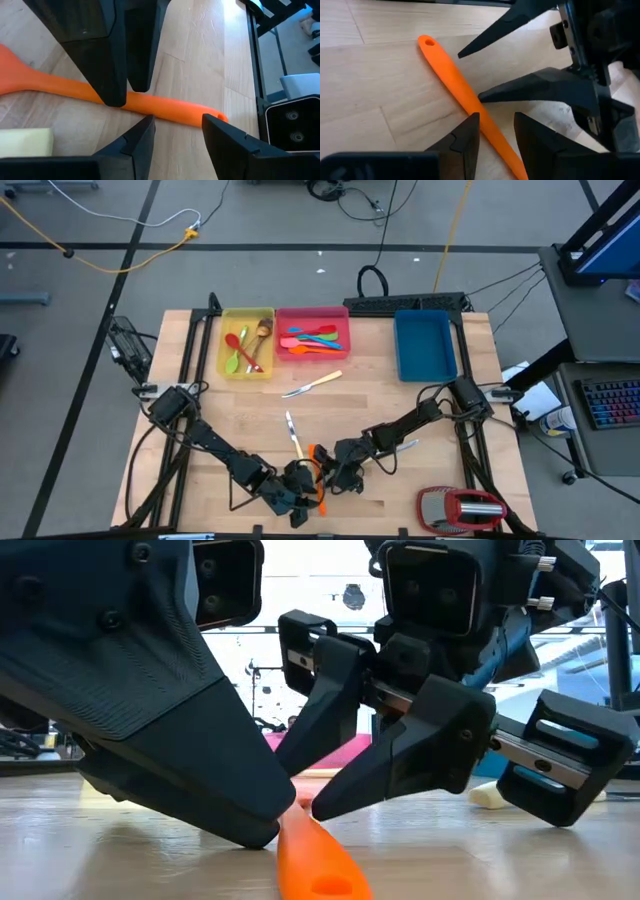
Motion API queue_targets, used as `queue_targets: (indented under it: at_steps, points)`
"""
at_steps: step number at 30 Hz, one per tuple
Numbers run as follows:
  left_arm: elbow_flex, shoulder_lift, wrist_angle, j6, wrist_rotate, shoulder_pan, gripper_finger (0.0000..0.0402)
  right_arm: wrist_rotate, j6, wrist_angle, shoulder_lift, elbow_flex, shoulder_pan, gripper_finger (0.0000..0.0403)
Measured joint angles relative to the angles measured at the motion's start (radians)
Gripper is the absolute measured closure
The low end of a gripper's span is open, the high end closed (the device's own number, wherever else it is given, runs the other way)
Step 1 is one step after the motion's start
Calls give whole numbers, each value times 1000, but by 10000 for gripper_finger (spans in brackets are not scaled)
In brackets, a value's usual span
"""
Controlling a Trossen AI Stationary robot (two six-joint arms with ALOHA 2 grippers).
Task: Pick & Place Kitchen Items
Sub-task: Put the orange spatula into the red bin
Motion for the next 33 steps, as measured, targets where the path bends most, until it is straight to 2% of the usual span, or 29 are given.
queue_targets:
  at_steps: [3,11,17,22,27,33]
  points:
    - [-1,1,8,14,-12,6,229,-1,-20,1,-1,0,0,283]
    - [0,-1,12,74,38,46,229,-1,-28,-68,-4,2,-1,282]
    - [0,0,18,118,21,56,229,-2,-22,-139,-5,3,-1,282]
    - [-1,0,37,171,7,79,229,7,-16,-136,-16,1,0,282]
    - [-1,-1,36,204,9,102,229,103,-23,-115,-18,-1,-8,282]
    - [-3,-3,57,192,5,119,229,66,-16,-112,-18,-2,-29,285]
